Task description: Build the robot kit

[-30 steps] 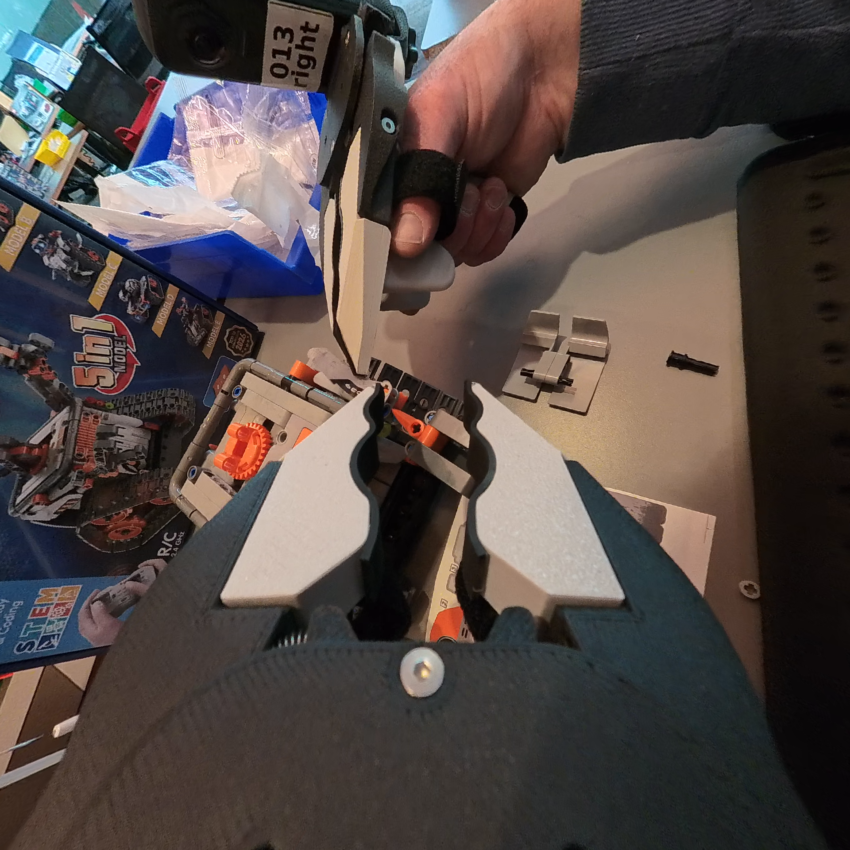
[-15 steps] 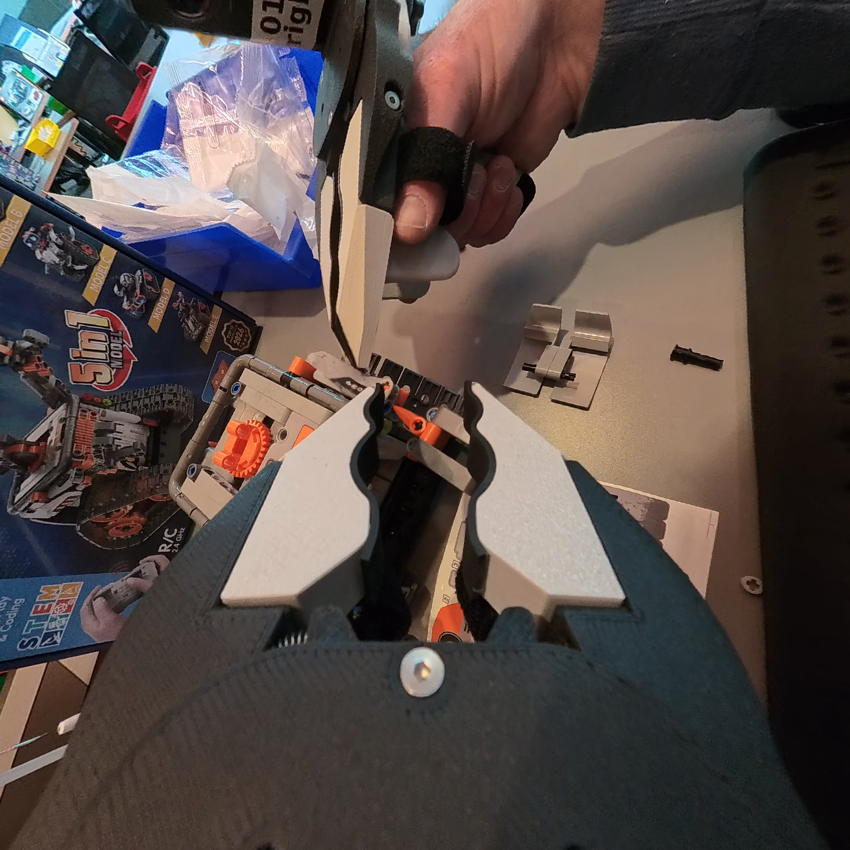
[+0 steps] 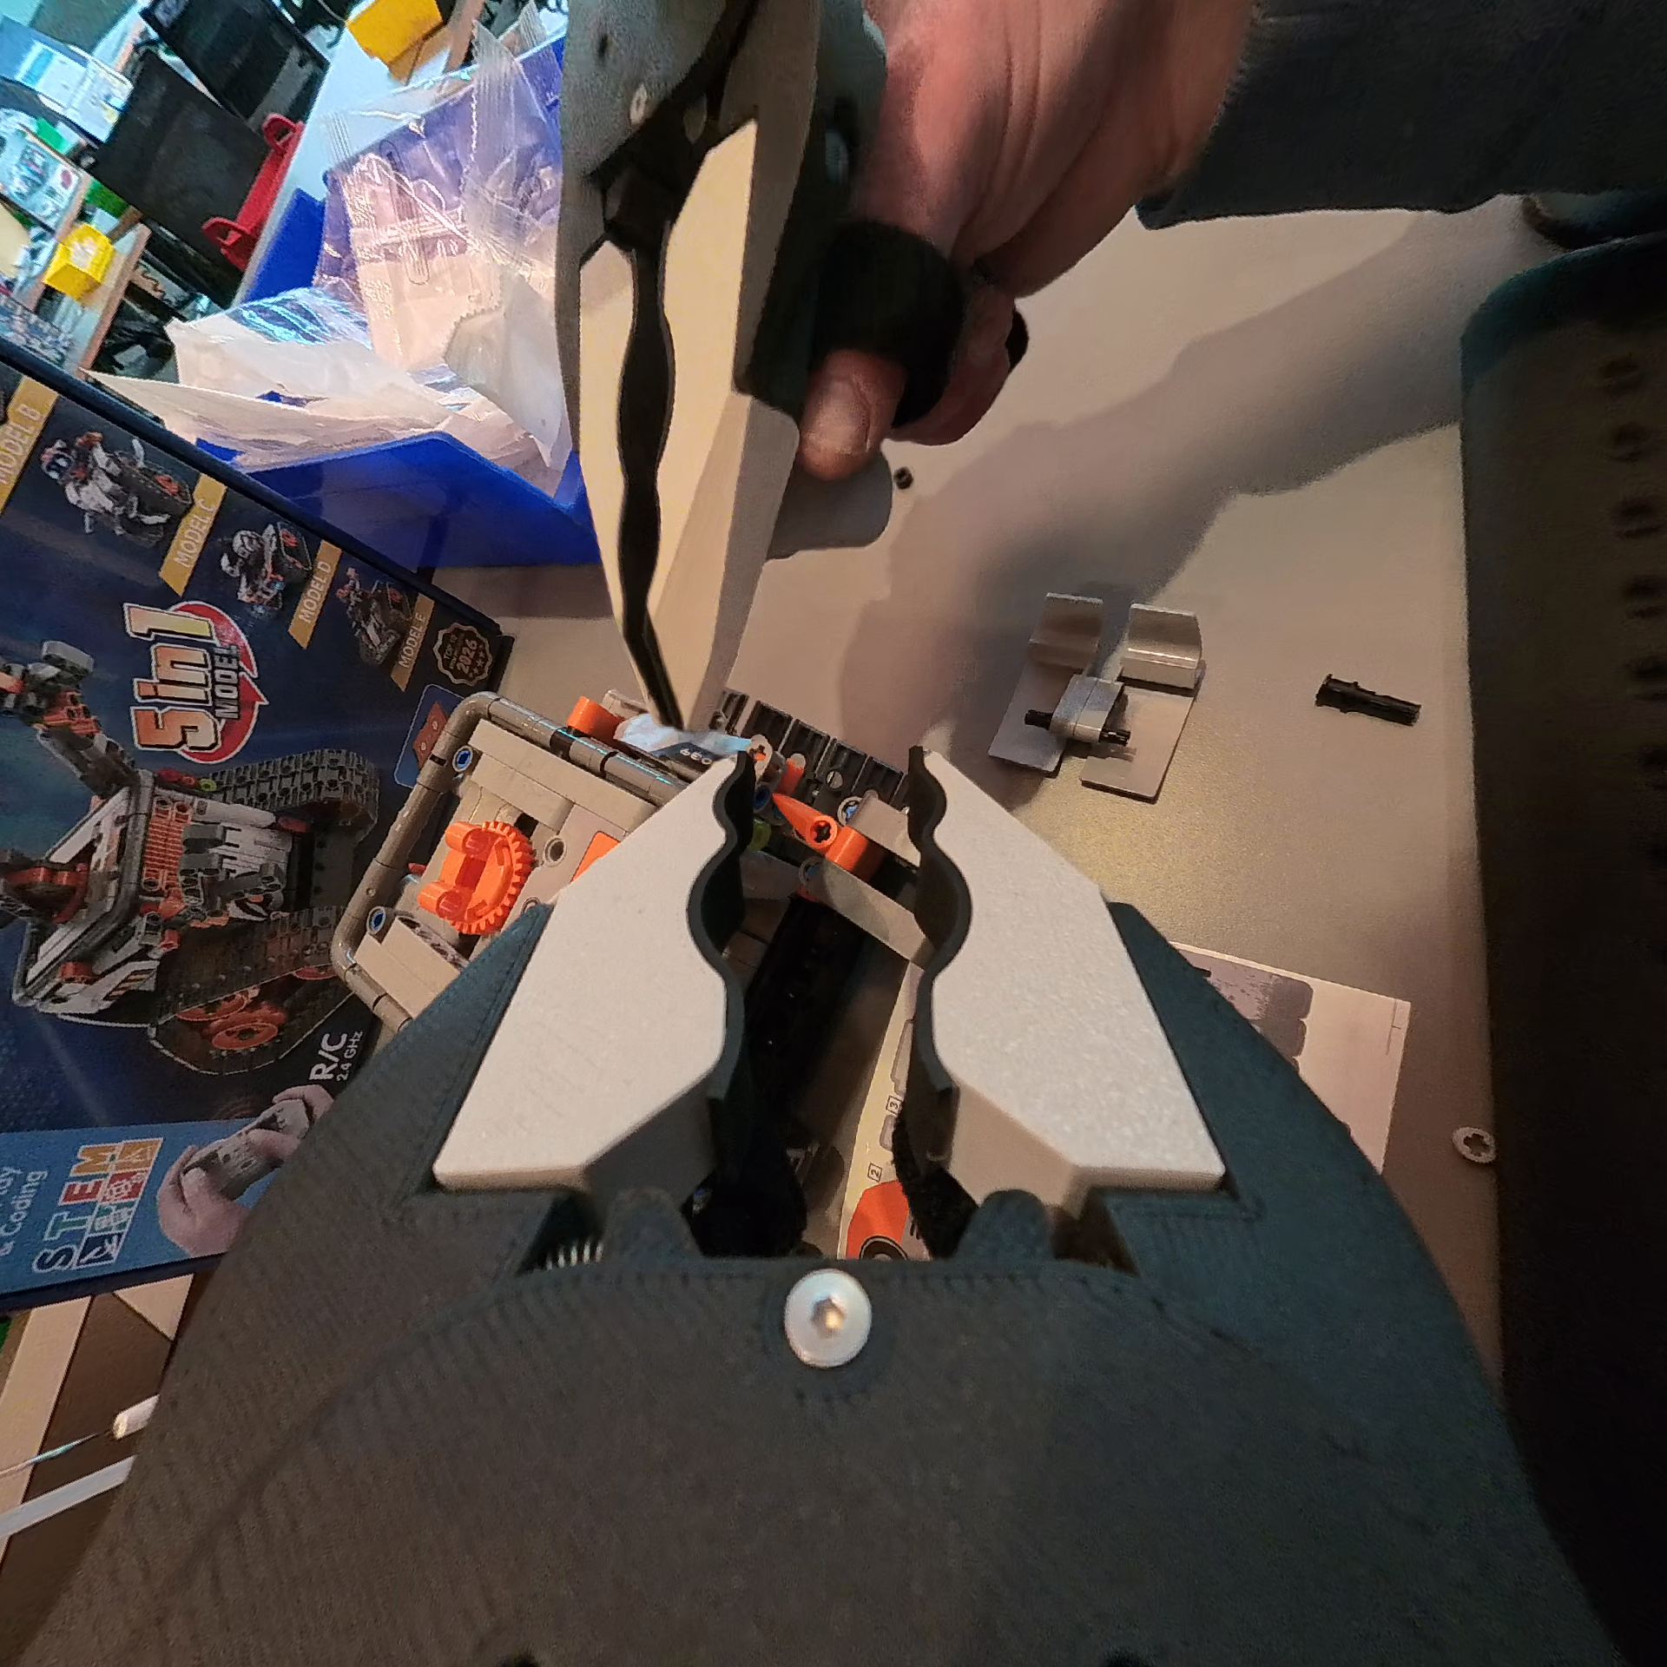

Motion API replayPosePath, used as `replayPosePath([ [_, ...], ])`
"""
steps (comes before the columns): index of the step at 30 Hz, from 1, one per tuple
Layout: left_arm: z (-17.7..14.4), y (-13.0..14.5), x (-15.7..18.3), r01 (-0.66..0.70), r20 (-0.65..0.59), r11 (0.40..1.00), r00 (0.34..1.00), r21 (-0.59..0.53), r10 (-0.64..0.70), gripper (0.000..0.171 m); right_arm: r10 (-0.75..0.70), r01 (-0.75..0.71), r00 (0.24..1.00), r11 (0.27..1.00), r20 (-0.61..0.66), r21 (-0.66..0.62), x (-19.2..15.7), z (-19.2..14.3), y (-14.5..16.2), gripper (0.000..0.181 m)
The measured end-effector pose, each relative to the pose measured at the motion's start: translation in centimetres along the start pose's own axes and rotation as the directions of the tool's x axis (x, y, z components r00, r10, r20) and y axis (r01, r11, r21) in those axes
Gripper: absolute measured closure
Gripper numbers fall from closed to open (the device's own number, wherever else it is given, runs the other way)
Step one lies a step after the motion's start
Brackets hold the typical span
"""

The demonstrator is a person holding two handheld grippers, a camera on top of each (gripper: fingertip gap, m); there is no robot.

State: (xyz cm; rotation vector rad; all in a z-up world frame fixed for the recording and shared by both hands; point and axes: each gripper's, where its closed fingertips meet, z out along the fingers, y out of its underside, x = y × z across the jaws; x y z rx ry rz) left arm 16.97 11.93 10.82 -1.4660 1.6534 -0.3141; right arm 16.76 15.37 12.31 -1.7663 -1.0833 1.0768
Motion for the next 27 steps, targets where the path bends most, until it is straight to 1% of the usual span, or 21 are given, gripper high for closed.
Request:
replayPosePath([
  [1,0.0,0.0,0.0,0.0,-0.001,1.0,1.0,-0.001,0.0,0.14,-0.015,0.015,1.0,1.0,-0.019,-0.007,0.2,0.2,0.1,0.181],
  [3,0.0,0.0,0.0,-0.002,0.0,1.0,1.0,-0.001,0.002,0.14,-0.02,0.02,1.0,1.0,-0.022,-0.001,0.2,0.6,0.0,0.181],
  [7,0.0,0.1,0.1,0.0,-0.003,1.0,1.0,-0.001,0.0,0.141,-0.059,0.057,0.996,0.998,-0.07,-0.03,0.6,0.9,0.1,0.181],
  [11,0.1,0.1,0.3,-0.003,-0.017,1.0,1.0,-0.004,0.003,0.146,-0.067,0.063,0.99,0.997,-0.123,-0.036,1.3,0.8,0.0,0.181],
  [15,0.1,0.1,0.4,-0.001,-0.023,1.0,1.0,-0.005,0.001,0.147,-0.066,0.063,0.986,0.998,-0.152,-0.026,1.8,0.5,0.1,0.181],
  [23,0.3,0.2,0.4,-0.003,-0.023,1.0,1.0,-0.008,0.003,0.148,-0.164,0.141,0.947,0.985,-0.277,-0.099,2.8,0.5,-0.2,0.181],
  [27,0.3,0.3,0.4,-0.005,-0.018,1.0,1.0,-0.012,0.005,0.146,-0.191,0.165,0.959,0.977,-0.208,-0.134,1.3,0.9,0.1,0.181],
])
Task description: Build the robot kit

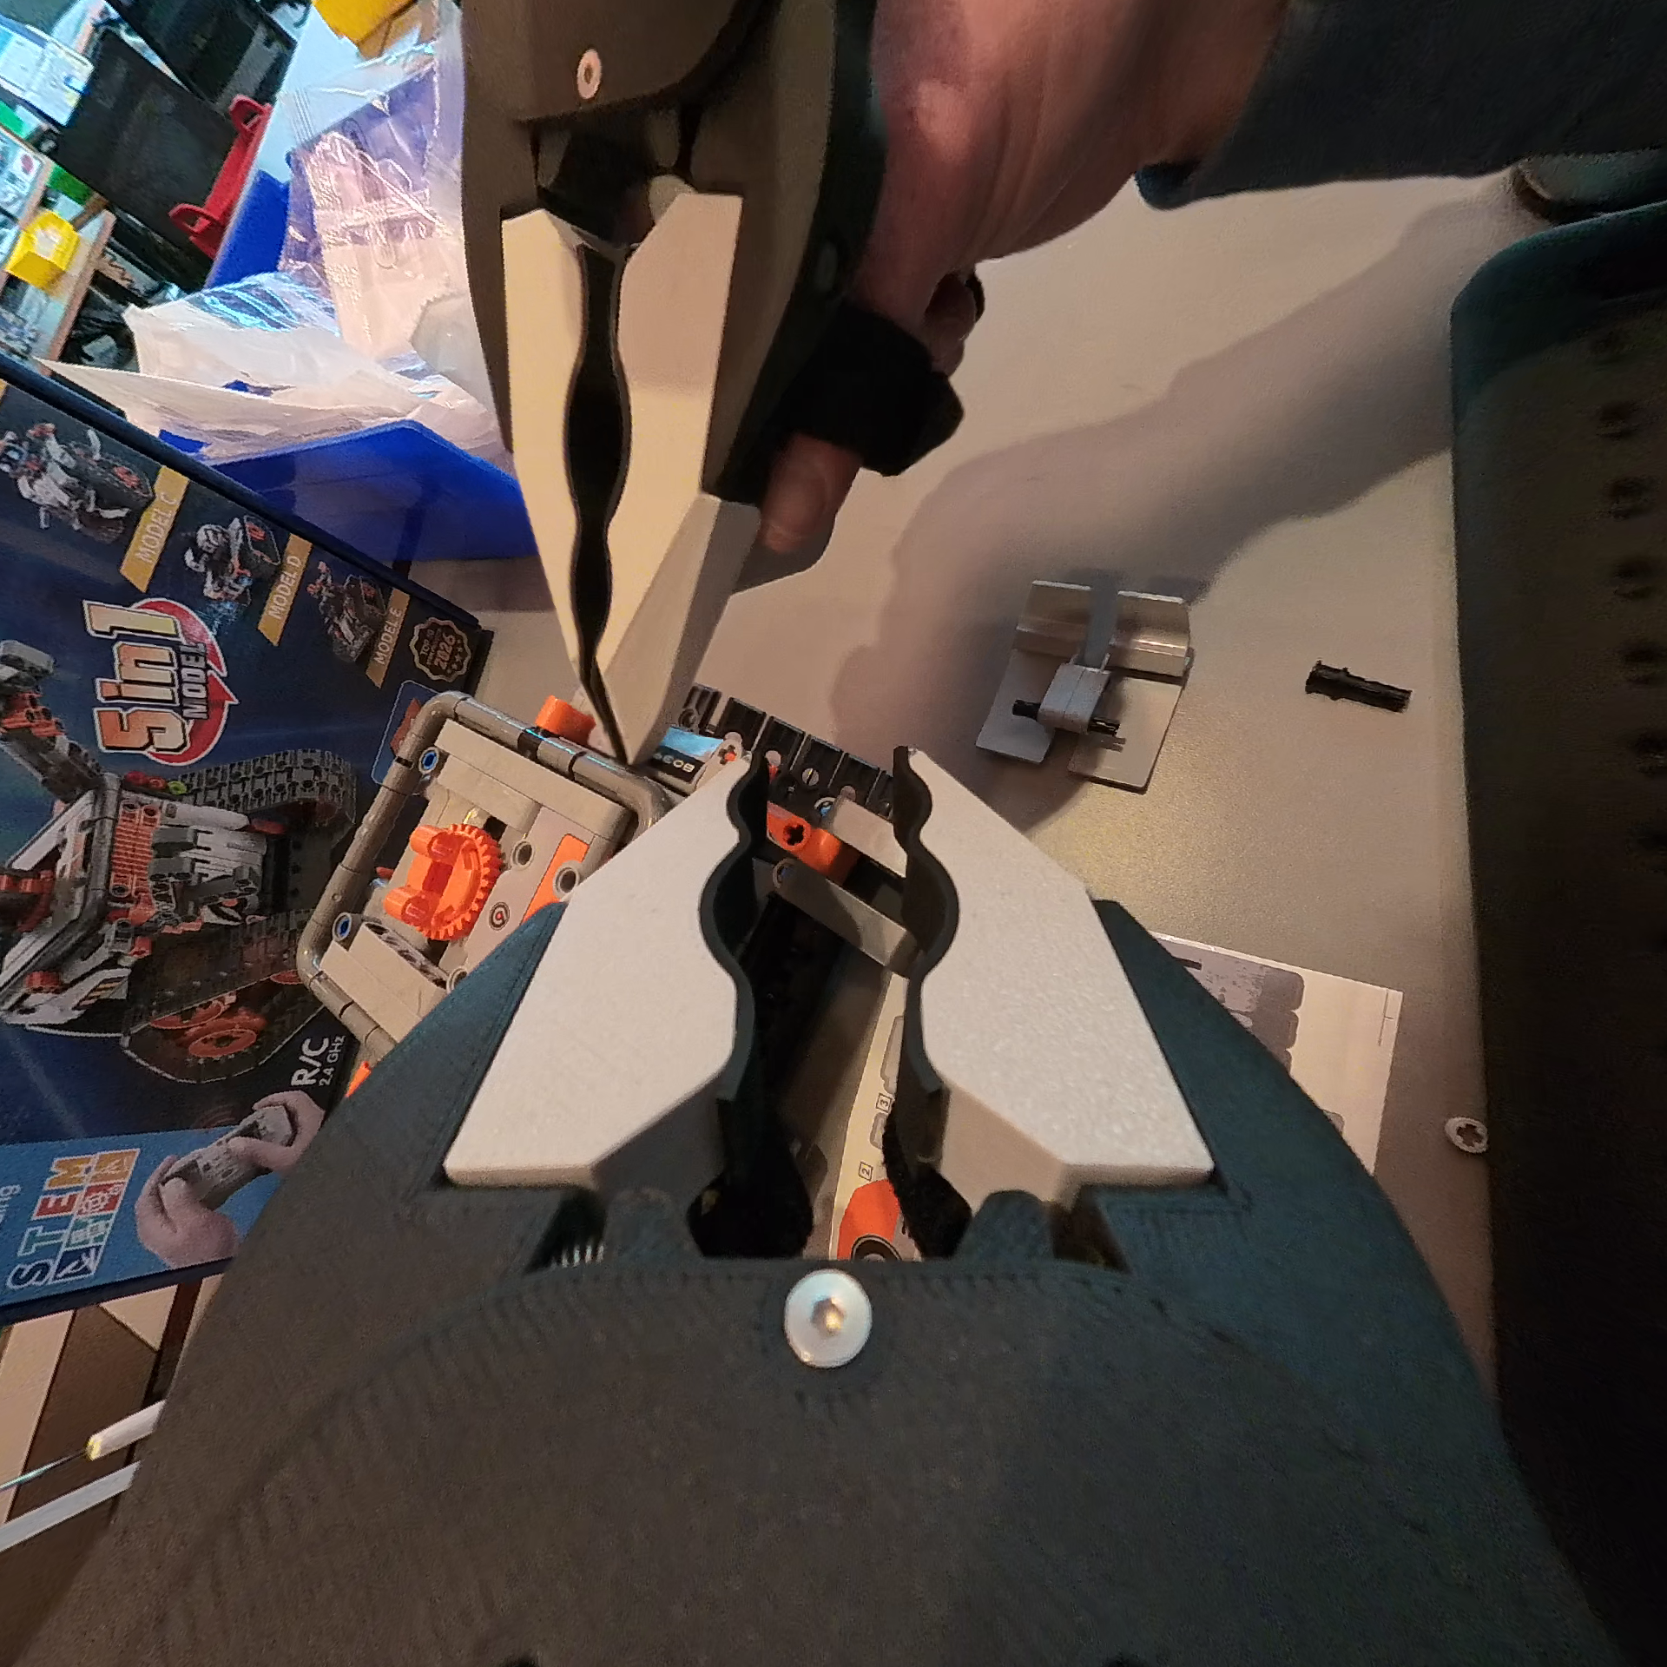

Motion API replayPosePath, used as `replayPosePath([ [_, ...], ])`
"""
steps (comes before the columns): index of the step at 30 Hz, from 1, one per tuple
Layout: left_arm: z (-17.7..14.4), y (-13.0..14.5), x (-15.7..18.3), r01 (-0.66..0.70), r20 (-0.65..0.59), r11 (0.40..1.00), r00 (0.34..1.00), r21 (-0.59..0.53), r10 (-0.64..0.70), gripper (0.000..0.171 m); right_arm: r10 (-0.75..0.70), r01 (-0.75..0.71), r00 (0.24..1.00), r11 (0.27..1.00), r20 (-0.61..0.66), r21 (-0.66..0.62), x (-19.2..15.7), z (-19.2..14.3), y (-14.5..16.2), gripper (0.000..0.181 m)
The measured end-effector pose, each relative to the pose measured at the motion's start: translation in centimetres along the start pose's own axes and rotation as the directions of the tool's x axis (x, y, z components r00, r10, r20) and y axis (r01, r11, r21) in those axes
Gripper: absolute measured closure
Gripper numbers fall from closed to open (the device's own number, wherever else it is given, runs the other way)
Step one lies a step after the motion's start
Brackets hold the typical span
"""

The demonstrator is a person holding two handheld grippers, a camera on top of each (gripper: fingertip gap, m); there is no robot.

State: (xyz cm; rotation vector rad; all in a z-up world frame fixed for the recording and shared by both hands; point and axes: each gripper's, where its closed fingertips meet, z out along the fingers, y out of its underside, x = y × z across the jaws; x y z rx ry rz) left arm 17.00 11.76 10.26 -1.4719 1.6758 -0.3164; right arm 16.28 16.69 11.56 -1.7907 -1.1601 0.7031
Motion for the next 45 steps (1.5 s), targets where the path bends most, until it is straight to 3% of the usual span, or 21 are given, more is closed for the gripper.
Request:
replayPosePath([
  [7,0.1,0.1,0.1,-0.002,-0.002,1.0,1.0,0.0,0.002,0.148,-0.05,0.044,0.989,0.998,-0.136,-0.046,1.6,0.1,0.0,0.181],
  [12,0.1,0.2,0.1,-0.003,0.003,1.0,1.0,-0.006,0.003,0.147,-0.071,0.068,0.996,0.996,-0.057,-0.054,-0.2,0.2,0.0,0.181],
  [15,0.1,0.4,0.0,0.0,0.001,1.0,1.0,-0.007,0.0,0.148,-0.068,0.058,0.983,0.996,-0.173,-0.064,1.7,-0.2,0.2,0.181],
  [24,0.1,0.5,0.0,-0.005,0.005,1.0,1.0,-0.005,0.005,0.146,-0.036,0.036,0.999,0.999,-0.021,-0.021,-1.5,-0.5,1.3,0.181],
  [30,0.1,0.5,-0.1,-0.008,0.006,1.0,1.0,-0.002,0.008,0.146,0.003,0.004,0.998,0.995,-0.071,0.096,-0.8,-1.2,0.1,0.181],
  [36,0.2,0.6,0.2,-0.01,-0.008,1.0,1.0,0.0,0.01,0.144,-0.028,0.03,0.999,0.999,-0.044,0.042,-1.9,-0.5,0.7,0.181],
  [41,0.3,0.8,0.5,-0.022,-0.021,1.0,1.0,-0.012,0.022,0.145,-0.009,0.014,0.997,0.997,-0.077,0.075,-1.0,-0.2,0.1,0.181],
  [45,0.5,1.4,0.8,-0.031,-0.041,0.999,0.999,-0.029,0.03,0.145,-0.046,0.046,0.999,0.998,-0.016,0.04,-2.2,0.3,0.0,0.181],
])
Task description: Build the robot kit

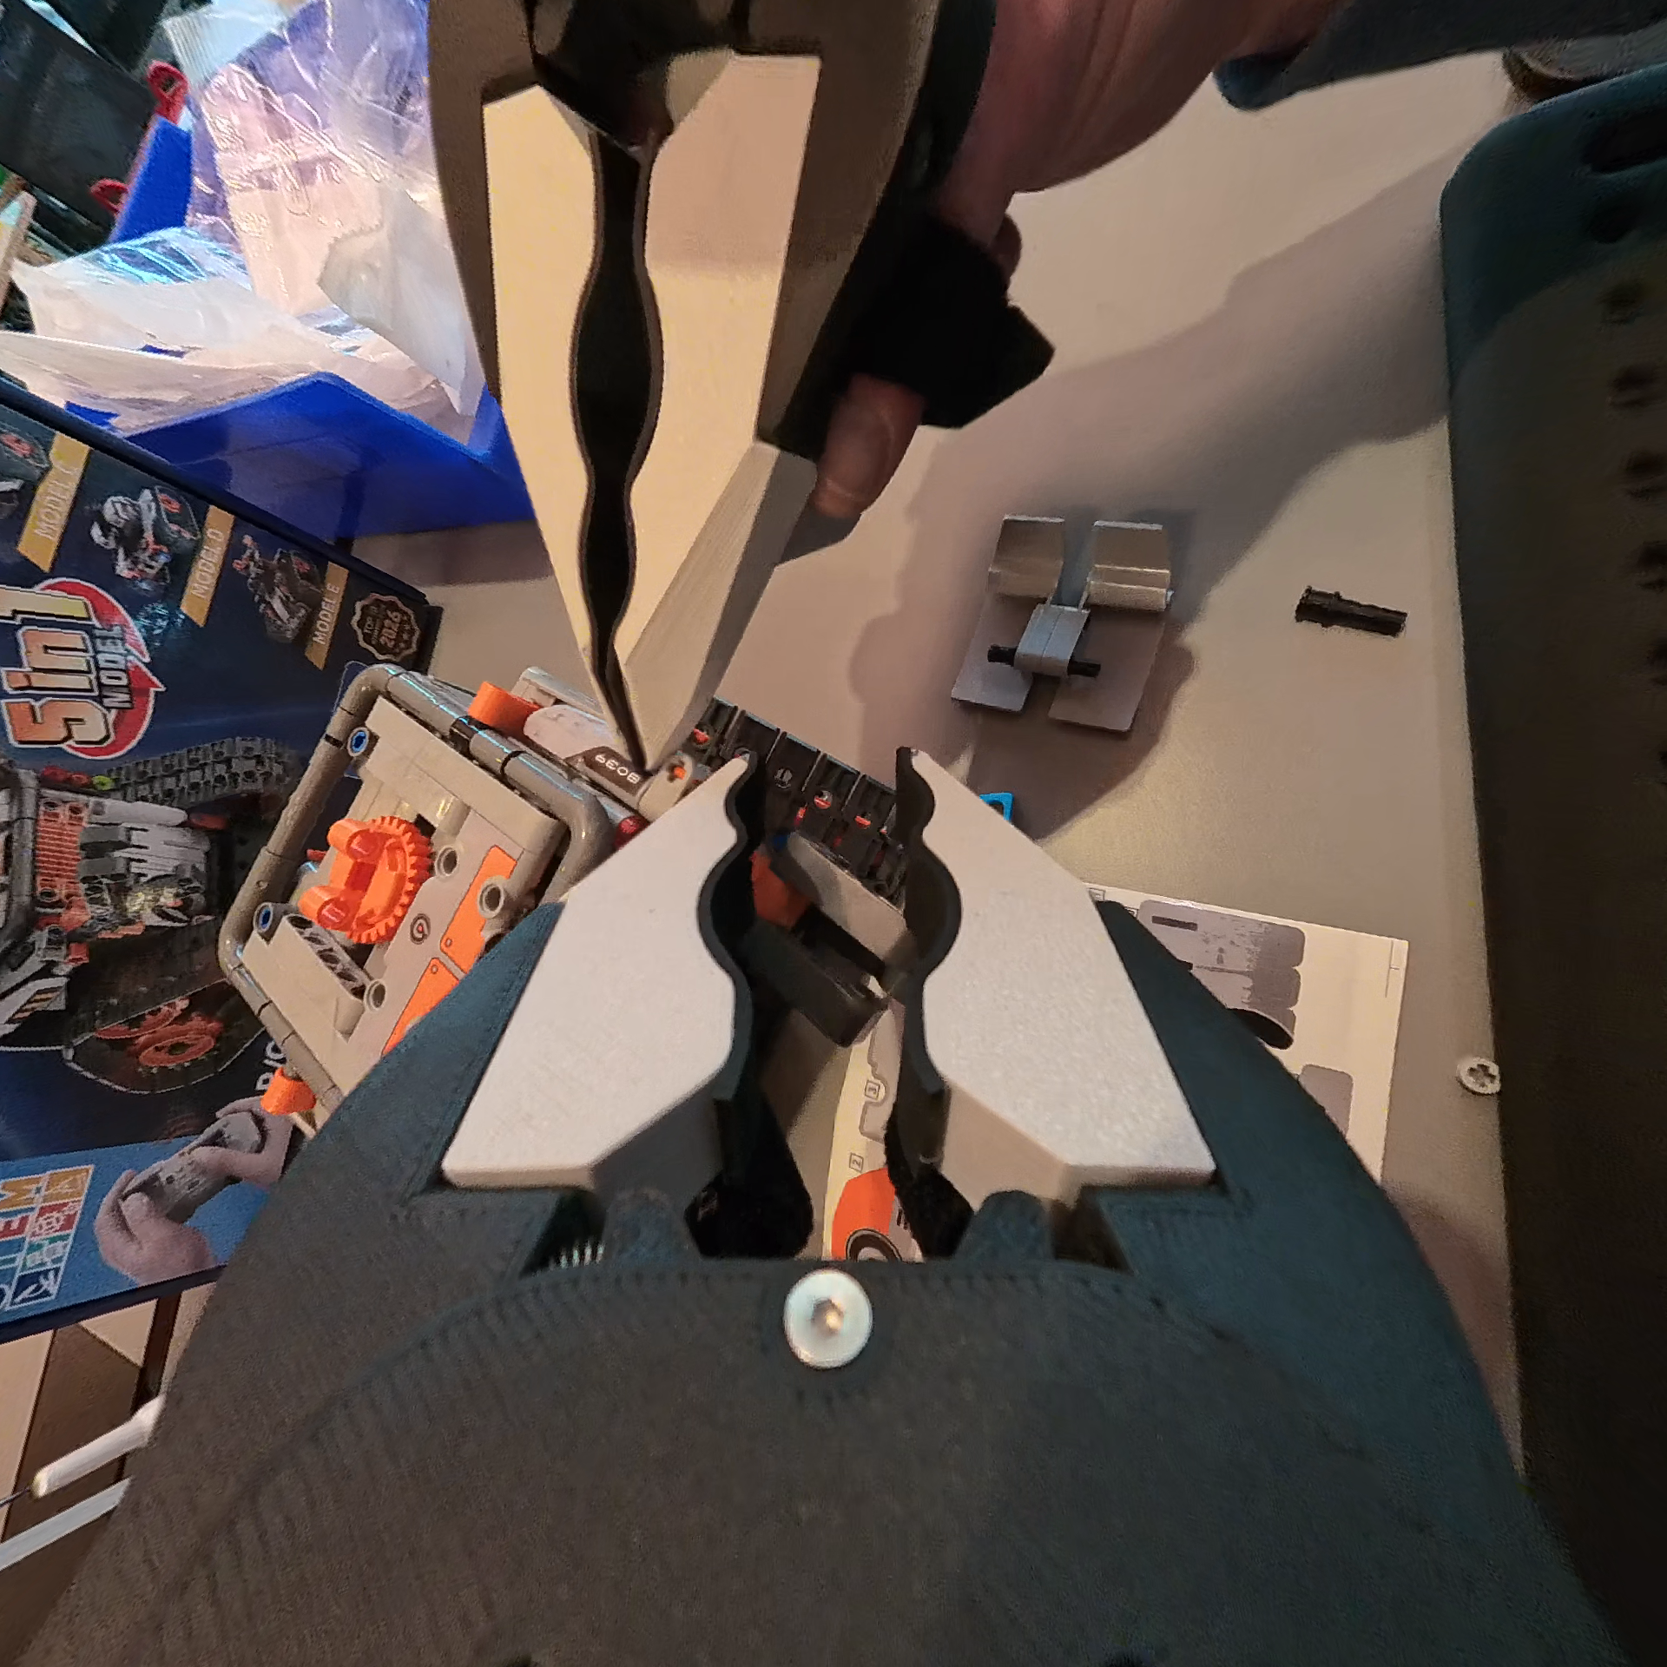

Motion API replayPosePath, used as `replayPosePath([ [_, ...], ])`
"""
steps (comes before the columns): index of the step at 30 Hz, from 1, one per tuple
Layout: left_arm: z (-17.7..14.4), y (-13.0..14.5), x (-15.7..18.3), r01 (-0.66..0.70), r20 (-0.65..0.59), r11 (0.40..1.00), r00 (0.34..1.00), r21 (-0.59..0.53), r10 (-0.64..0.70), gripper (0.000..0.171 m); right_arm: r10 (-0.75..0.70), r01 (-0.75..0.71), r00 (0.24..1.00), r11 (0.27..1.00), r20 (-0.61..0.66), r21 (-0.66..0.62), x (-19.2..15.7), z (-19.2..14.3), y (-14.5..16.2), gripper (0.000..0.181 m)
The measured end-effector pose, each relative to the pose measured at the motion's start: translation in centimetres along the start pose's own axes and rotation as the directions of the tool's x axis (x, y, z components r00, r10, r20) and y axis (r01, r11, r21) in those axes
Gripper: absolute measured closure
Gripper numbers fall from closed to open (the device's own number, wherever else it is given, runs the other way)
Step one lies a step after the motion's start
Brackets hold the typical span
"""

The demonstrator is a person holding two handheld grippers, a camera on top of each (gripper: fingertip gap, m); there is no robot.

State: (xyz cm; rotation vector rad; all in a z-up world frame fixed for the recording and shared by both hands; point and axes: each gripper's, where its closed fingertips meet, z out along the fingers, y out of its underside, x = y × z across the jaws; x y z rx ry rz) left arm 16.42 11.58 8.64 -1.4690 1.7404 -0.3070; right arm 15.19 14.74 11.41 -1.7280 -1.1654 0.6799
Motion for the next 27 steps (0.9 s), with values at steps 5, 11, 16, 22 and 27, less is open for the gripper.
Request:
replayPosePath([
  [5,-2.2,0.0,0.0,-0.016,-0.063,1.0,0.998,0.022,0.017,0.14,0.059,-0.054,0.995,0.996,-0.074,0.074,1.1,-2.1,-1.4,0.181],
  [11,-9.1,1.9,-1.2,0.09,-0.124,0.995,0.989,0.037,-0.085,0.132,0.147,-0.147,0.989,0.989,-0.009,-0.004,-2.9,-3.5,0.4,0.164],
  [16,-11.8,9.1,-1.2,0.266,-0.097,0.956,0.956,-0.126,-0.278,0.128,0.276,-0.269,0.961,0.946,0.01,-0.183,-8.0,-0.7,4.9,0.146],
  [22,-9.6,13.7,3.1,0.331,-0.176,0.908,0.908,-0.258,-0.381,0.125,0.394,-0.409,0.912,0.878,-0.11,-0.248,-9.0,2.1,8.0,0.143],
  [27,-8.3,14.9,4.3,0.314,-0.185,0.899,0.907,-0.306,-0.379,0.126,0.38,-0.395,0.918,0.862,-0.109,-0.319,-9.1,3.0,8.9,0.147],
])
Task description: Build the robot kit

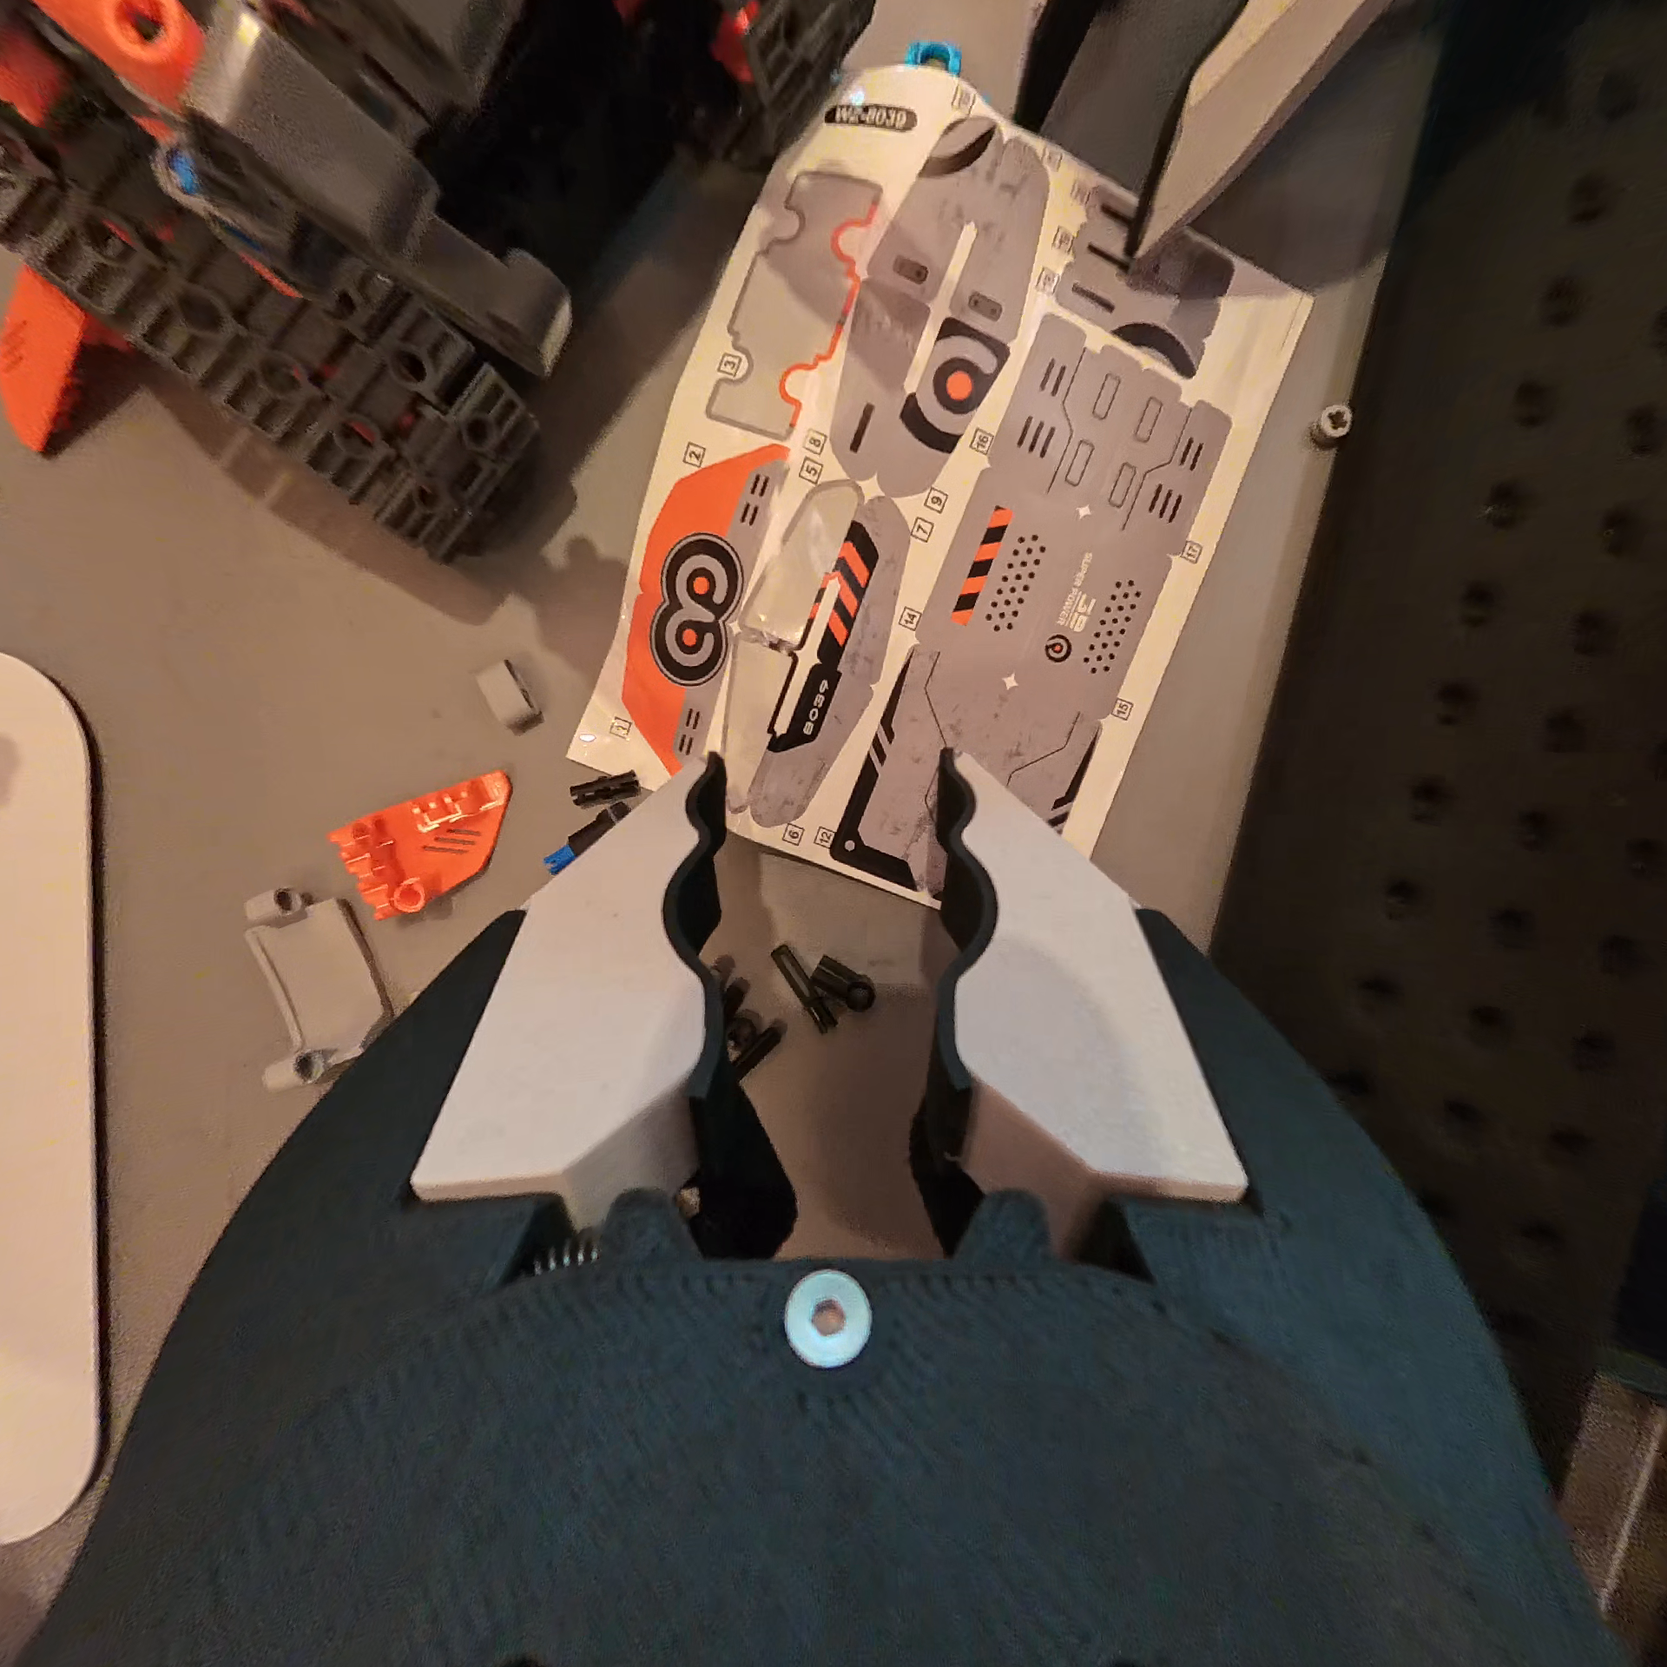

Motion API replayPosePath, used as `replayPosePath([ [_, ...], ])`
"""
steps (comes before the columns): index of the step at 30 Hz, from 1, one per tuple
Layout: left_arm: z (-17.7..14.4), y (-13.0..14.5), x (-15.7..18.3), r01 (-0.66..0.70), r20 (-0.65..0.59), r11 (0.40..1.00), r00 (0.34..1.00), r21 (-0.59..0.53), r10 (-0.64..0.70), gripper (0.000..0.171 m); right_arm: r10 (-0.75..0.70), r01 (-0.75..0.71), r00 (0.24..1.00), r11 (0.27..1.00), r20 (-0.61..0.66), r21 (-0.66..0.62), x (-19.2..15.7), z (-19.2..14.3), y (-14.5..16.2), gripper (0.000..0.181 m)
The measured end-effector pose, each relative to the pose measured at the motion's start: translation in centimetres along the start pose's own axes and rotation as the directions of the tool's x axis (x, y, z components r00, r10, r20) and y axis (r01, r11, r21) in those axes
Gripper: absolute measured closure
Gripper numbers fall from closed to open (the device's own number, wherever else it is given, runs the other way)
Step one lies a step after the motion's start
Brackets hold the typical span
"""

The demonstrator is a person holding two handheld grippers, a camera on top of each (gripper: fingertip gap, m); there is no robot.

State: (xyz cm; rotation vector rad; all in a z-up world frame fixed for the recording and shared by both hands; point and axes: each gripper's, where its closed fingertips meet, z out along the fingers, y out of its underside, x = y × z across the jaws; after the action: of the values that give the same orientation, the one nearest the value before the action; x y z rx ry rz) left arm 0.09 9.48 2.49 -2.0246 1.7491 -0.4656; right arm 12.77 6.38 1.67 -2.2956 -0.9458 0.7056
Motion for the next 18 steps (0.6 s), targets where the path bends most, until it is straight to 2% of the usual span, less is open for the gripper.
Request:
replayPosePath([
  [4,0.8,0.8,0.1,0.008,-0.006,1.0,1.0,-0.01,-0.008,0.127,0.013,-0.013,1.0,1.0,0.007,-0.006,-0.1,0.7,-0.4,0.153],
  [6,1.1,1.4,-0.2,-0.004,0.032,0.999,0.999,-0.037,0.005,0.129,0.007,-0.007,0.999,1.0,0.039,0.0,-0.7,1.1,-0.6,0.165],
  [9,1.1,1.0,0.1,-0.019,0.042,1.0,0.999,-0.012,0.02,0.132,-0.017,0.012,0.997,0.997,0.07,0.072,-1.4,0.6,-1.9,0.181],
  [11,0.9,1.0,0.1,-0.031,0.054,0.999,0.998,-0.009,0.032,0.131,-0.02,0.012,0.998,0.993,0.058,0.12,-1.4,0.1,-2.6,0.181],
  [18,-1.6,0.0,-1.1,0.026,0.126,0.994,0.991,0.107,-0.039,0.12,-0.131,0.115,0.99,0.962,0.049,0.249,-2.8,-2.6,-3.5,0.181],
])
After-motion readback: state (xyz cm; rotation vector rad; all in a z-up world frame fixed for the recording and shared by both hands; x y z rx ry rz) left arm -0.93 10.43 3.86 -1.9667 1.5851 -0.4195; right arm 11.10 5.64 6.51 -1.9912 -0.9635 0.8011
